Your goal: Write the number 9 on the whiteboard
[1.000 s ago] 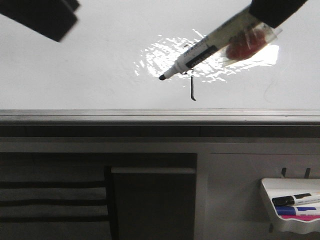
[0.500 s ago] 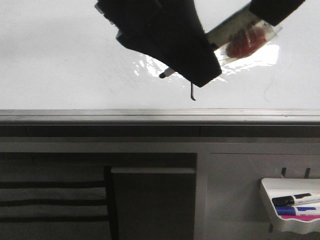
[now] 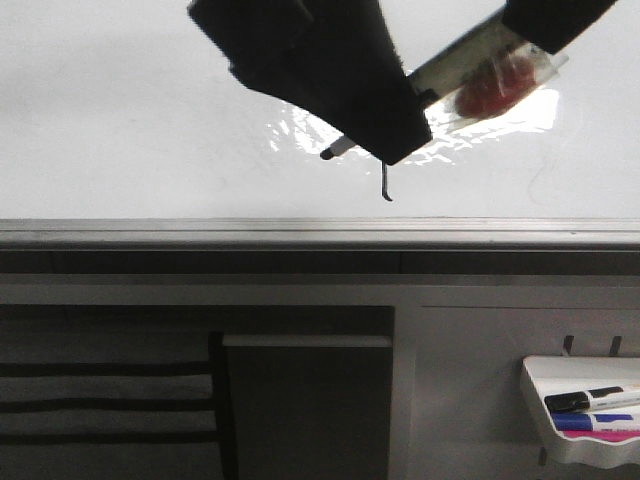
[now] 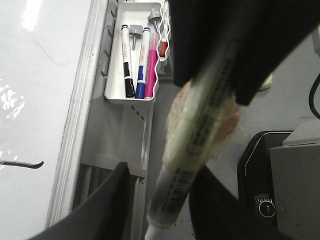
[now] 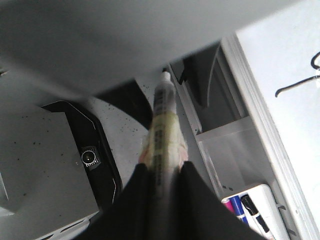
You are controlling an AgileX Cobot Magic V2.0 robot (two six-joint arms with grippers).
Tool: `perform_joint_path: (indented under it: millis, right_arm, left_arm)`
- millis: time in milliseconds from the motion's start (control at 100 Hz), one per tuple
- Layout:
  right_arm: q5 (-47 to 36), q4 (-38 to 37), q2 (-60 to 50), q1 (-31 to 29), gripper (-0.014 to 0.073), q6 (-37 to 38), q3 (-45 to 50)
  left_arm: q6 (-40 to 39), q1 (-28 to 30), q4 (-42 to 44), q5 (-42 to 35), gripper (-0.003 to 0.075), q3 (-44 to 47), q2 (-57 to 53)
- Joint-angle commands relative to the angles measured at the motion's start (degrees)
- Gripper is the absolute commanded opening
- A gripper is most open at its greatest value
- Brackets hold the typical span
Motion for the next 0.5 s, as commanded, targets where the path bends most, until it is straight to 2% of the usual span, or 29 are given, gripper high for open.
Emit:
perform_joint_path:
  millis: [0,330,390,490]
  right_arm:
    - [-2.0,1.1,-1.3,0.0,-0.0046,-0.6,-2.0]
    - [-1.5,-0.2,-1.3,0.0,-0.0027,-0.6,-2.0]
    - [-1.4,-0.6,-1.3,0.0,0.0034,-0.6,-2.0]
    - [-1.6,-0.7,-1.3,0.0,0.0216,-0.5,-2.0]
  left_arm:
    - [-0.2,-0.4,-1.4,-1.8,0.0181,-1.9,-2.3]
    - [-0.2,-0.4,-1.4,-1.6,0.0004,-1.9,-2.3]
    - [-0.2,-0.4,-1.3,-1.4,-0.0020,-1.9,-2.4]
    - [-0.3,-0.4,-1.1,-1.4,-0.0020,-1.9,-2.6]
